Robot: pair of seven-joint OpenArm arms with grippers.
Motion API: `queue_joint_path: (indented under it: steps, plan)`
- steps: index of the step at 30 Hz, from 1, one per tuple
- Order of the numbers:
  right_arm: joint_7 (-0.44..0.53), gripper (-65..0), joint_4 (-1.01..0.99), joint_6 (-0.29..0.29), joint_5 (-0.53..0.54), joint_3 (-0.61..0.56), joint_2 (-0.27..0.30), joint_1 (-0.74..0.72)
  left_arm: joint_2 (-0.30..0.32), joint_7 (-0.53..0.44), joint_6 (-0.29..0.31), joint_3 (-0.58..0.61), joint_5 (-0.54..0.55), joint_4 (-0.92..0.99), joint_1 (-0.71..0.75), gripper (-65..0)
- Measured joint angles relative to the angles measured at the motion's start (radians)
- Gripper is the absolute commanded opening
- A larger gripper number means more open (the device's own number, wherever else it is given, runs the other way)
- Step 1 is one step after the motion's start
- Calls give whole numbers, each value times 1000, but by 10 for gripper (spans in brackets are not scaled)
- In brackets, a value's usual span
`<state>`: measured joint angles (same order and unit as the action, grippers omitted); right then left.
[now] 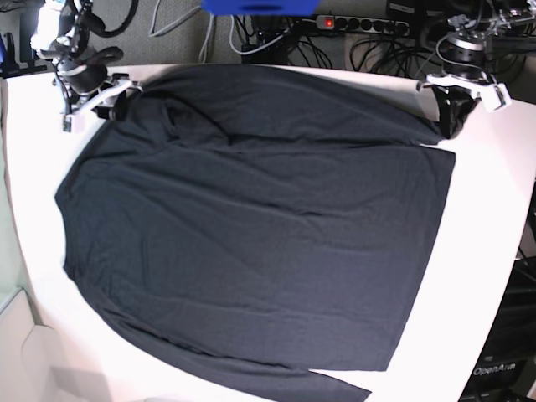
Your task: Fold the T-shirt properly
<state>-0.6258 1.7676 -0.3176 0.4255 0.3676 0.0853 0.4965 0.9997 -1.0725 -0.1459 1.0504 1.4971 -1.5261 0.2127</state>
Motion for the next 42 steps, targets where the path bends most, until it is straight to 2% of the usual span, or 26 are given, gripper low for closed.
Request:
queue_joint_path:
  steps: [14,16,20,36,42]
  plan:
    - [13,-465,-49,0,2,-11,1,-15,0,0,0,-2,0,0,0,-650]
    - [20,-501,-49,0,2,-26,1,-13,0,0,0,-2,0,0,0,-650]
    - [18,-650,-49,0,2,-56,4,-13,0,0,0,-2,0,-2,0,-650]
    - [-8,-650,-3,0,0,-50,69,-71,-1,1,0,1,0,-8,-56,-650]
    - [-126,-650,39,0,2,-50,94,-143,0,0,0,-3,0,-26,-97,-650]
